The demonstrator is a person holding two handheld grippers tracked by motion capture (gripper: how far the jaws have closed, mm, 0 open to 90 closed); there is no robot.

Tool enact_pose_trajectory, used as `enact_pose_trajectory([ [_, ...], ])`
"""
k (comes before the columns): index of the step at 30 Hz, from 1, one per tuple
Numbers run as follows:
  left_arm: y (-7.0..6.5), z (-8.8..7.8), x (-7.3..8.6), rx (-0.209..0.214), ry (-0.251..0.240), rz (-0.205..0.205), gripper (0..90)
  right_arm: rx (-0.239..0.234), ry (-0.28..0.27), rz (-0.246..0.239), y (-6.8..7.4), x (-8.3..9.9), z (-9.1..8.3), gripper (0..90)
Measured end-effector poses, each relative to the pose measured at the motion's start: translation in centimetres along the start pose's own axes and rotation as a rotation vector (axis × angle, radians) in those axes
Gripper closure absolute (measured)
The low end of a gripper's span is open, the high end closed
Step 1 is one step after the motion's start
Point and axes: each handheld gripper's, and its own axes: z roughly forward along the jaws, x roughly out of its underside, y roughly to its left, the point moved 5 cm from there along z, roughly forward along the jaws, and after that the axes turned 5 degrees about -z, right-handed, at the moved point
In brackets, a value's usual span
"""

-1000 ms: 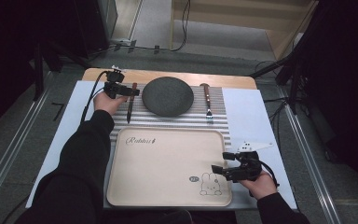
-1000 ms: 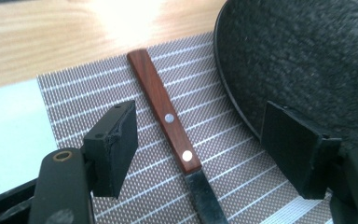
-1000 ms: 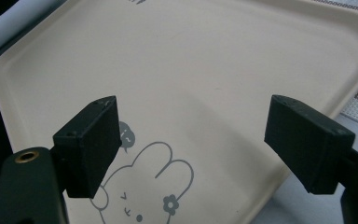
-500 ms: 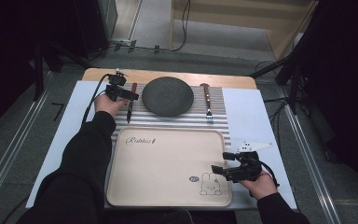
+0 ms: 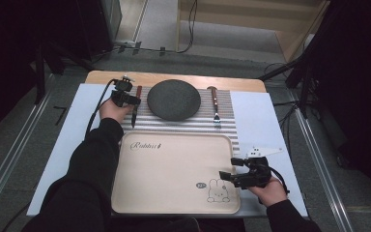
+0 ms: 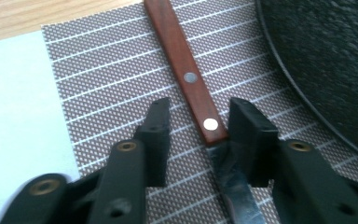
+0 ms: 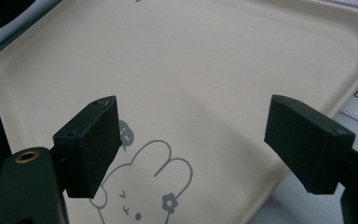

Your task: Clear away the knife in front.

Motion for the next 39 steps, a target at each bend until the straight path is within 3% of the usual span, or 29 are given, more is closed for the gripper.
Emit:
enact_pose_trajectory([
  [2,-0.2,0.0,0.1,-0.024,-0.003,0.013,63.9,0.001,0.001,0.0,0.0,0.0,0.0,16.6],
  [3,-0.3,0.0,0.2,-0.032,-0.008,0.02,69.1,0.001,0.003,0.002,0.0,0.0,0.0,16.6],
  [6,-0.5,0.0,0.3,-0.047,-0.019,0.014,70.7,0.001,0.004,0.001,0.1,0.0,0.0,16.6],
  [11,-0.5,0.1,0.7,-0.055,-0.07,-0.038,73.1,0.005,0.007,-0.002,0.0,0.0,0.1,16.6],
  [13,-0.7,0.1,0.8,-0.081,-0.076,-0.037,73.5,0.006,0.01,-0.004,0.0,0.0,0.2,16.6],
  [19,-0.8,0.1,0.9,-0.093,-0.089,-0.071,75.0,0.009,0.016,-0.004,0.0,0.1,0.2,16.6],
  [26,-1.1,0.1,0.8,-0.136,-0.091,-0.099,76.8,0.012,0.016,-0.008,0.0,0.1,0.2,16.6],
  [31,-0.9,0.0,0.7,-0.111,-0.083,-0.119,77.8,0.011,0.015,-0.005,0.0,0.0,0.1,16.6],
  [36,-0.3,-0.5,0.5,-0.061,-0.095,-0.164,77.8,0.014,0.009,-0.006,-0.1,0.0,0.0,16.6],
  [37,0.0,-1.1,0.3,-0.025,-0.099,-0.175,77.8,0.014,0.009,-0.006,-0.1,0.0,0.0,16.6],
  [39,0.1,-1.4,0.2,-0.02,-0.104,-0.172,77.7,0.014,0.01,-0.006,-0.1,0.0,0.1,16.6],
])
